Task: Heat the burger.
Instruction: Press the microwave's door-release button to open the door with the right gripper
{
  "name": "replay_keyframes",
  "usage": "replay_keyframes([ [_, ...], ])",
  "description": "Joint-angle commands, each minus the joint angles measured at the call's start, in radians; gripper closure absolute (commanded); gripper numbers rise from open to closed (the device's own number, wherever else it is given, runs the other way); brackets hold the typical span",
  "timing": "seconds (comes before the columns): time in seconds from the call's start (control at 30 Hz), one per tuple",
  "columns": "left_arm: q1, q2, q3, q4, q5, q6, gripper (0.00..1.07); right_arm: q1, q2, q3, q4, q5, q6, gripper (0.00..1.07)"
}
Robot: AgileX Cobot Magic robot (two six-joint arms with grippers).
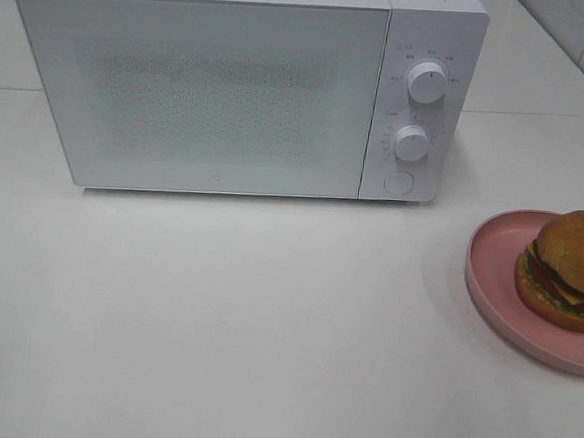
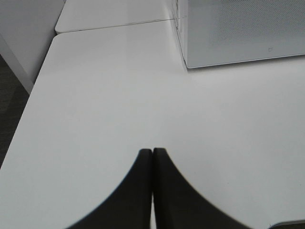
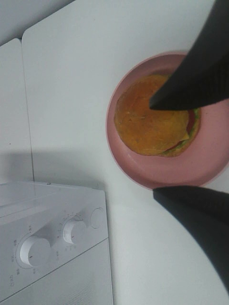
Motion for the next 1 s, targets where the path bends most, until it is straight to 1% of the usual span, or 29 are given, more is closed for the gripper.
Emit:
replay_keyframes([
  [0.03, -0.002, -0.022, 0.004, -0.009, -0.015, 0.000, 1.06, -0.007, 0.064, -0.010, -0.008, -0.095, -0.012, 0.71],
  [0.07, -0.002, -0.022, 0.004, -0.009, -0.015, 0.000, 1.06, -0.007, 0.064, -0.010, -0.008, -0.095, -0.012, 0.71],
  [0.1, -0.002, -0.022, 0.004, -0.009, -0.015, 0.000, 1.06, -0.007, 0.099, -0.010, -0.008, -0.133, -0.012, 0.78],
  [0.13, -0.002, -0.022, 0.004, -0.009, -0.015, 0.000, 1.06, -0.007, 0.118, -0.010, -0.008, -0.153, -0.012, 0.82],
  [0.17, -0.002, -0.022, 0.004, -0.009, -0.015, 0.000, 1.06, -0.007, 0.118, -0.010, -0.008, -0.153, -0.012, 0.82],
  [0.2, -0.002, -0.022, 0.004, -0.009, -0.015, 0.000, 1.06, -0.007, 0.150, -0.010, -0.009, -0.197, -0.012, 0.88],
  [0.23, -0.002, -0.022, 0.004, -0.009, -0.015, 0.000, 1.06, -0.007, 0.166, -0.010, -0.009, -0.221, -0.012, 0.91],
  [0.27, -0.002, -0.022, 0.004, -0.009, -0.015, 0.000, 1.06, -0.007, 0.166, -0.010, -0.009, -0.221, -0.012, 0.91],
  [0.33, -0.002, -0.022, 0.004, -0.009, -0.015, 0.000, 1.06, -0.007, 0.222, -0.010, -0.009, -0.296, -0.012, 1.02],
  [0.37, -0.002, -0.022, 0.004, -0.009, -0.015, 0.000, 1.06, -0.007, 0.222, -0.010, -0.009, -0.296, -0.012, 1.02],
  [0.47, -0.002, -0.022, 0.004, -0.009, -0.015, 0.000, 1.06, -0.007, 0.263, -0.010, -0.009, -0.339, -0.012, 1.07],
  [0.6, -0.002, -0.022, 0.004, -0.009, -0.015, 0.000, 1.06, -0.006, 0.325, -0.010, -0.009, -0.396, -0.047, 1.07],
  [1.0, -0.002, -0.022, 0.004, -0.009, -0.015, 0.000, 1.06, -0.005, 0.373, -0.010, -0.008, -0.499, -0.035, 1.07],
])
